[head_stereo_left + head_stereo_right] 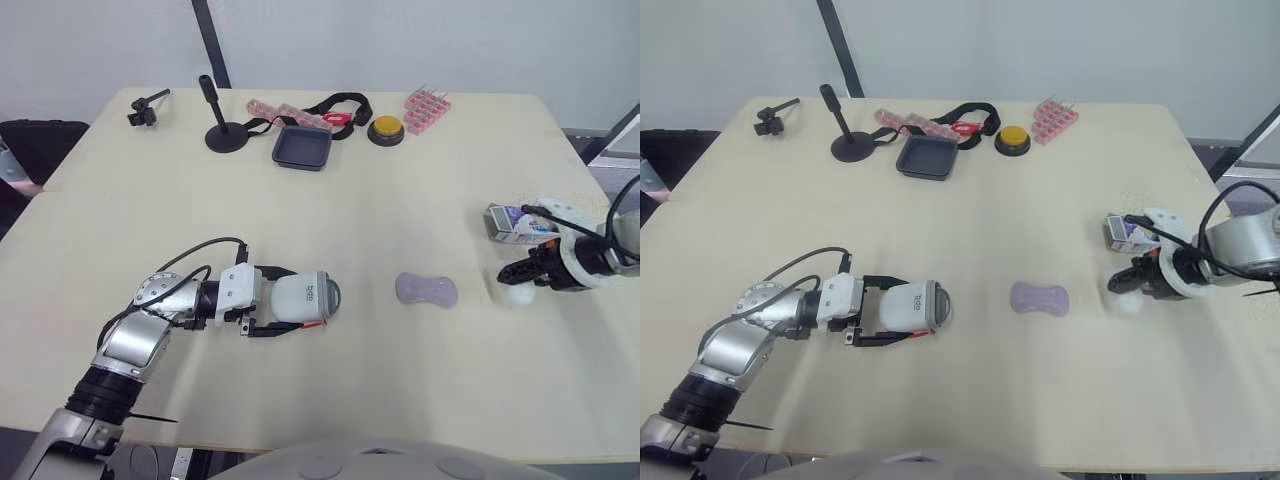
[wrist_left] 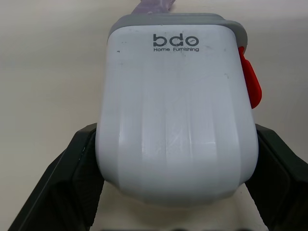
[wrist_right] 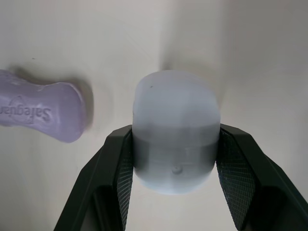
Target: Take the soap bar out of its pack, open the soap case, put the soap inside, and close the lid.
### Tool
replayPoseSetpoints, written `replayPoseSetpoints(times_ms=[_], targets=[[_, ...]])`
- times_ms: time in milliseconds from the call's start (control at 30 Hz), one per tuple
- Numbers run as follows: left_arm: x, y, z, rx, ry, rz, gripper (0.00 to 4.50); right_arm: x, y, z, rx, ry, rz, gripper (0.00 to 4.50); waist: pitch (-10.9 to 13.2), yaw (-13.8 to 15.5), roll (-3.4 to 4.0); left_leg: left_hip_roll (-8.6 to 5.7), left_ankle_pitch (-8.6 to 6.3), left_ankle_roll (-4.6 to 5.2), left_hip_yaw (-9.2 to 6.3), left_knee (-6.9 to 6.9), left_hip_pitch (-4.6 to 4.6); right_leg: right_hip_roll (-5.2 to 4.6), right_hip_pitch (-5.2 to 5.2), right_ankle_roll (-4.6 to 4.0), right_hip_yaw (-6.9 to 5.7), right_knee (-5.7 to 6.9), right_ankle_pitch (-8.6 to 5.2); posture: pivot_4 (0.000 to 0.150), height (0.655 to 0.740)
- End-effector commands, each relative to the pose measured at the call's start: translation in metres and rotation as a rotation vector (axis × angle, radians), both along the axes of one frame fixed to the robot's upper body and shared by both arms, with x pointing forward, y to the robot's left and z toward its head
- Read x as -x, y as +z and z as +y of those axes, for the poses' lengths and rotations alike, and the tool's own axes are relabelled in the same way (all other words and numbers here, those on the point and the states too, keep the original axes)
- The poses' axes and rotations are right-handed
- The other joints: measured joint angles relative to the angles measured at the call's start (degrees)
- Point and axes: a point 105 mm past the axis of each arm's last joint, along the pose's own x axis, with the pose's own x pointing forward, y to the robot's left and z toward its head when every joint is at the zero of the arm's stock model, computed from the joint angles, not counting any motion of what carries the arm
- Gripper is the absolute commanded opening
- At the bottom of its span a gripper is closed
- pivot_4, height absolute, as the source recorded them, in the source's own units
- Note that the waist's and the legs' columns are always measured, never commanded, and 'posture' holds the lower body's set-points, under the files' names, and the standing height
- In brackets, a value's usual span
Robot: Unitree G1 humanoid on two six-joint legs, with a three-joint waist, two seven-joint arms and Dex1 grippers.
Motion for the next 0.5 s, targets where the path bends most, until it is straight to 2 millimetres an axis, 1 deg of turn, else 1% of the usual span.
replayPoseSetpoints(times_ms=[33, 167, 367, 433, 500], targets=[[0.0022, 0.0075, -0.0008, 0.001, -0.006, -0.04, 3.46, -0.0071, -0.0002, -0.0092, 0.036, -0.035, -0.011, 2.09, 0.0, 0.01, 0.0, 0.0, 0.0, 0.0, 0.0, 0.01, 0.0, 0.0, 0.0, 0.0, 0.0, 0.01, 0.0, 0.15, 0.74], [0.0038, 0.0052, -0.004, 0.003, -0.005, -0.039, 3.46, -0.0127, -0.0037, -0.0138, 0.052, -0.051, -0.004, 2.09, 0.0, 0.08, 0.0, 0.0, 0.01, 0.01, 0.0, 0.03, -0.07, -0.02, -0.01, 0.0, -0.04, 0.0, 0.0, 0.15, 0.74], [0.0031, 0.0054, -0.0056, 0.006, -0.004, -0.041, 3.46, -0.0165, -0.0049, -0.0129, 0.043, -0.044, -0.001, 2.09, 0.0, 0.18, 0.0, 0.0, 0.01, 0.02, 0.0, 0.04, -0.06, -0.02, 0.0, 0.0, -0.06, 0.01, 0.0, 0.15, 0.74], [0.0025, 0.0056, -0.0061, 0.007, -0.006, -0.042, 3.46, -0.017, -0.0033, -0.0128, 0.043, -0.036, -0.012, 3.04, 0.0, 0.31, 0.0, 0.0, 0.01, 0.02, 0.0, 0.04, -0.06, -0.02, 0.0, 0.0, -0.06, 0.02, 0.0, 0.15, 0.74], [0.0022, 0.0054, -0.0067, 0.007, -0.009, -0.042, 3.46, -0.0168, -0.0013, -0.0135, 0.045, -0.03, -0.02, 3.69, 0.0, 0.35, 0.0, 0.0, 0.01, 0.02, 0.0, 0.04, -0.06, -0.03, 0.0, 0.0, -0.06, 0.02, 0.0, 0.15, 0.74]])
